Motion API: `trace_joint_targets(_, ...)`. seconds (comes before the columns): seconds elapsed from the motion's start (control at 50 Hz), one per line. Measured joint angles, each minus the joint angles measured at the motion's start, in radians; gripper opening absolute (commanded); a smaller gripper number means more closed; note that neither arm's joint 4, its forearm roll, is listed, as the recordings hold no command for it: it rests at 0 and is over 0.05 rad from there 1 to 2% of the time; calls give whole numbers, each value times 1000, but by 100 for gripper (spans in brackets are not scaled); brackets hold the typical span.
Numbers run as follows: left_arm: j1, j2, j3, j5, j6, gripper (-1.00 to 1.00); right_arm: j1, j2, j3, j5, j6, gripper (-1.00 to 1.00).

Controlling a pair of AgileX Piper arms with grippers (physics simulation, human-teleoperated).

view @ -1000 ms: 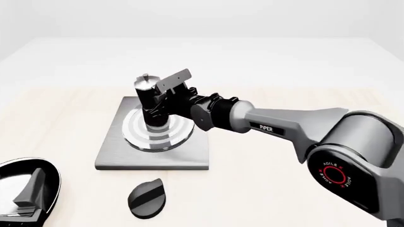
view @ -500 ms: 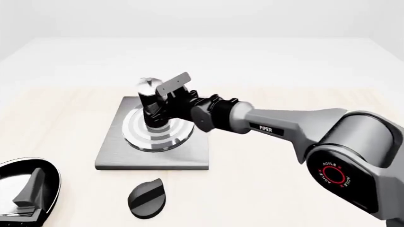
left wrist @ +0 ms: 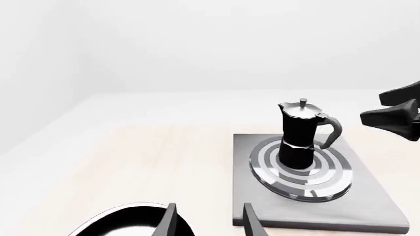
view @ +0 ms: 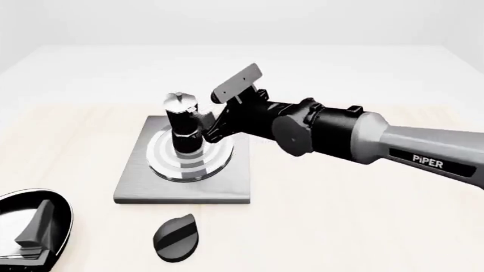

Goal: Turn on the stove and put the moka pot on it.

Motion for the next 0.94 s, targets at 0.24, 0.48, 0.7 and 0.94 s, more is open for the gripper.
trace_joint_targets(0.24,-23,0,0,-6,5,100,7,-303,191,52,-31,100)
trace_joint_targets(0.48,-47,0,0,-8,11,100,-8,-538,418,24,-14,100)
trace_joint_targets(0.7,-60,0,0,-10,14,100,-31,-715,667,-87,67,100)
trace_joint_targets(0.94,-68,0,0,-12,13,100,-58,-901,931,-231,145,100)
